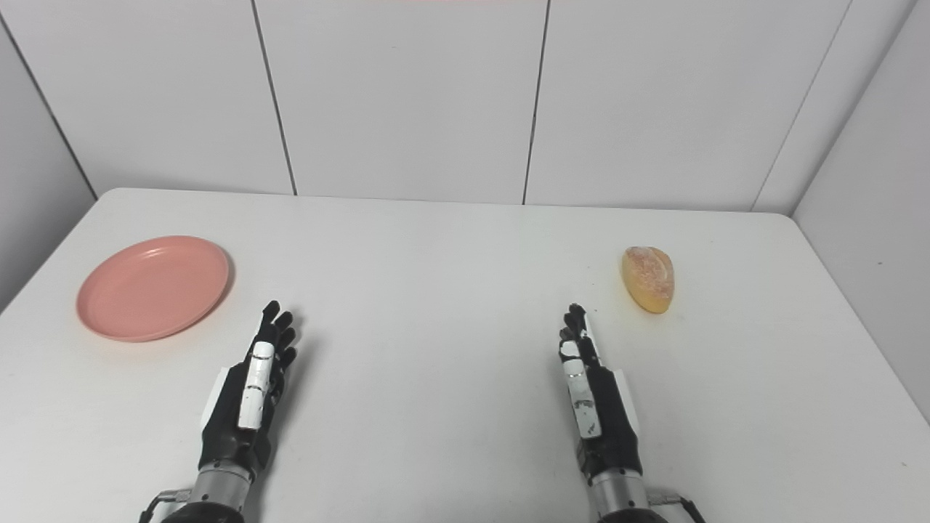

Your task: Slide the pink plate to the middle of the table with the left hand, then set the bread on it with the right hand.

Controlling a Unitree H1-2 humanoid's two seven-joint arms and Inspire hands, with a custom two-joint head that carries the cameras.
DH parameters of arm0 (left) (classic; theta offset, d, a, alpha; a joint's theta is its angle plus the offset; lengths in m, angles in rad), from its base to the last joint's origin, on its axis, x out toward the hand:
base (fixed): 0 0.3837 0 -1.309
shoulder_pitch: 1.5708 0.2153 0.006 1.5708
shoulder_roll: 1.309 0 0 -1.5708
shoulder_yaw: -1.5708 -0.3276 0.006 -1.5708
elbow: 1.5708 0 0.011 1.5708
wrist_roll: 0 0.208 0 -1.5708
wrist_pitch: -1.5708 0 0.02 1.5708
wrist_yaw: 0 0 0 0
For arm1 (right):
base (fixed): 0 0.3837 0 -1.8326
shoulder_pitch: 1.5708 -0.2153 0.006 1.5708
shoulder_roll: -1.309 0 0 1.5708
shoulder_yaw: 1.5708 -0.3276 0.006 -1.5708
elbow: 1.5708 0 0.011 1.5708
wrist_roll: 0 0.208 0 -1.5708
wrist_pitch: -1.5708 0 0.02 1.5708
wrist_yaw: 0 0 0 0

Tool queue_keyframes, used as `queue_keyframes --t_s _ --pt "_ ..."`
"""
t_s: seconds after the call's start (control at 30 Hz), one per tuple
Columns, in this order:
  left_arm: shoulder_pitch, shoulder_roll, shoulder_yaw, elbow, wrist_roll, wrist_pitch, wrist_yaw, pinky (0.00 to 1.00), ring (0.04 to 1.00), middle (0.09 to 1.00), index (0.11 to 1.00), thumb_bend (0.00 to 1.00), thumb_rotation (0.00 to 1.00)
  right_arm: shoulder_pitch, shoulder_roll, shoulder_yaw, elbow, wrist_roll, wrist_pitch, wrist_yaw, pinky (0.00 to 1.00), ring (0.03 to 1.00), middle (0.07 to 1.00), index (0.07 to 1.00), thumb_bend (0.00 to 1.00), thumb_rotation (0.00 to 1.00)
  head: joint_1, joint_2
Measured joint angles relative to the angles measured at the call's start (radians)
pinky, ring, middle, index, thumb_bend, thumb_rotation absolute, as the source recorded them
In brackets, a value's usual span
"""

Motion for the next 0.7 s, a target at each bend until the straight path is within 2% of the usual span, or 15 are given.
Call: queue_keyframes --t_s 0.53,0.7 --pt "0.000 0.000 0.006 0.000 -0.017 0.002 -0.007 1.00 1.000 0.997 1.000 0.68 1.00 0.000 0.000 0.001 0.000 -0.001 0.000 0.000 1.00 1.000 1.000 1.000 0.79 0.99 0.000 0.000" --pt "0.000 0.000 0.006 0.000 -0.020 0.003 -0.006 1.00 1.000 0.996 1.000 0.69 1.00 0.000 0.000 0.001 0.000 0.000 0.000 0.000 1.00 1.000 1.000 1.000 0.77 1.00 0.003 -0.002"
